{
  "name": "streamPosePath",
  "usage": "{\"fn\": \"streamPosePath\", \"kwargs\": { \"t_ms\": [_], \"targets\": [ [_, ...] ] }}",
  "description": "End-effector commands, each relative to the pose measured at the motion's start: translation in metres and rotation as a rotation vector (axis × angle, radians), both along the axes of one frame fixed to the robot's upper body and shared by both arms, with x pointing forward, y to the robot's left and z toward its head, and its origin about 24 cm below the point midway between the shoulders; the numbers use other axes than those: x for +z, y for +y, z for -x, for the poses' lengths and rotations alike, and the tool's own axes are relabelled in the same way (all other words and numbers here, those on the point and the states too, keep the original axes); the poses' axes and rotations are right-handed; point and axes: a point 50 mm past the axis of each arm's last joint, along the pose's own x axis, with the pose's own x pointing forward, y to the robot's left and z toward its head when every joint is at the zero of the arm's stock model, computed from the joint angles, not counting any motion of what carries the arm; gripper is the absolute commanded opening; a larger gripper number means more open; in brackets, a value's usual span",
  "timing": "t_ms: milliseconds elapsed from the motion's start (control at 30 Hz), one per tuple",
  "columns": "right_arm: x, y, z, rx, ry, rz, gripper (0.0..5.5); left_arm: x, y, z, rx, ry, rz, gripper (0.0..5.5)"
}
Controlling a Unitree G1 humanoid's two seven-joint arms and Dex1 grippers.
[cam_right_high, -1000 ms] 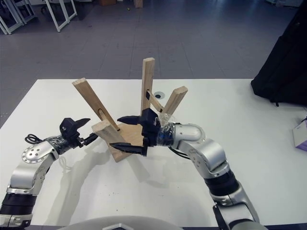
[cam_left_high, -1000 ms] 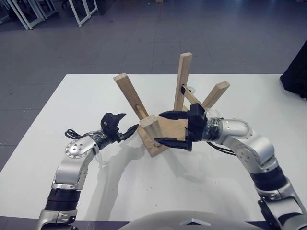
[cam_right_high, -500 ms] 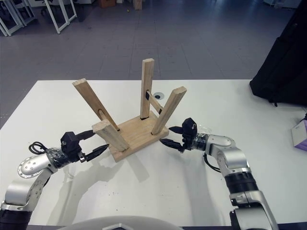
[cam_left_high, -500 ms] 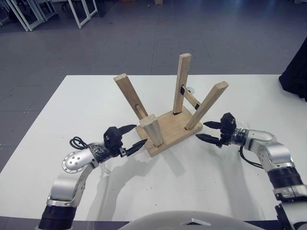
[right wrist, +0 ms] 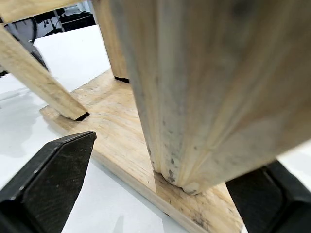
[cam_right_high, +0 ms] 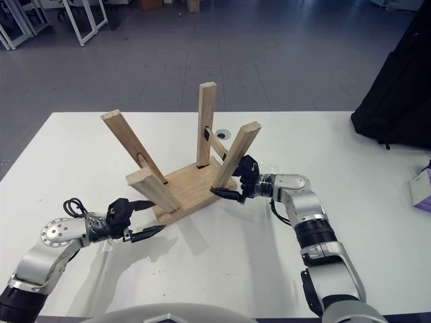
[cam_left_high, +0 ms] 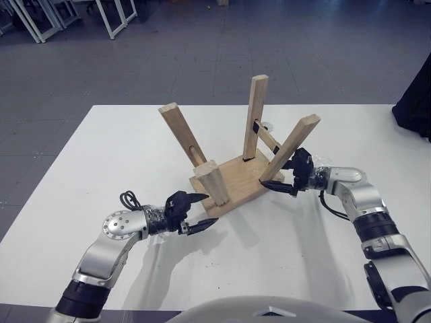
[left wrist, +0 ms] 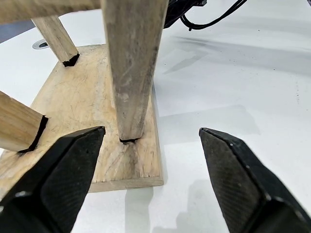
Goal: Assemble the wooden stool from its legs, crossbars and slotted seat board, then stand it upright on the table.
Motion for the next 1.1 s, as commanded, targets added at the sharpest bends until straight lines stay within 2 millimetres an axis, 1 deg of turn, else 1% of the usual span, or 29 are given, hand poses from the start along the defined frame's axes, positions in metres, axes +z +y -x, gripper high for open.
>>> {"fn": "streamPosePath", "kwargs": {
  "t_ms": [33, 200, 267, 333, 467, 500, 567, 667, 833, 933, 1000, 1100],
  "targets": [
    [0.006, 0.003, 0.018, 0.080, -0.005, -0.007, 4.32, 0.002, 0.006, -0.008, 0.016, -0.023, -0.016, 3.59],
    [0.007, 0.007, 0.032, 0.112, 0.001, -0.002, 4.32, 0.001, 0.016, -0.010, 0.032, -0.031, -0.004, 3.59],
    [0.008, 0.008, 0.036, 0.119, -0.004, -0.002, 4.32, 0.004, 0.020, -0.009, 0.032, -0.027, 0.030, 3.59],
    [0.008, 0.007, 0.037, 0.109, -0.004, 0.000, 4.32, 0.004, 0.023, -0.009, 0.040, -0.024, 0.060, 3.59],
    [0.008, 0.006, 0.037, 0.115, -0.018, 0.001, 4.32, 0.002, 0.027, -0.017, 0.064, -0.014, 0.147, 3.59],
    [0.008, 0.007, 0.036, 0.123, -0.023, 0.002, 4.35, 0.001, 0.027, -0.019, 0.065, -0.016, 0.165, 3.38],
    [0.006, 0.009, 0.033, 0.139, -0.040, 0.013, 4.35, -0.001, 0.029, -0.020, 0.054, -0.005, 0.171, 3.38],
    [0.002, 0.012, 0.026, 0.153, -0.056, 0.025, 4.35, -0.002, 0.031, -0.022, 0.015, 0.012, 0.166, 2.83],
    [-0.003, 0.014, 0.022, 0.171, -0.062, 0.021, 3.45, 0.002, 0.027, -0.026, -0.046, 0.020, 0.202, 2.04],
    [-0.006, 0.015, 0.021, 0.188, -0.062, 0.018, 2.86, 0.004, 0.029, -0.029, -0.026, 0.000, 0.211, 1.53],
    [-0.006, 0.016, 0.024, 0.213, -0.055, 0.008, 2.53, 0.002, 0.029, -0.028, -0.029, 0.004, 0.198, 1.39],
    [-0.007, 0.017, 0.027, 0.241, -0.043, 0.000, 2.03, 0.000, 0.030, -0.026, -0.041, 0.015, 0.181, 1.37]
  ]
}}
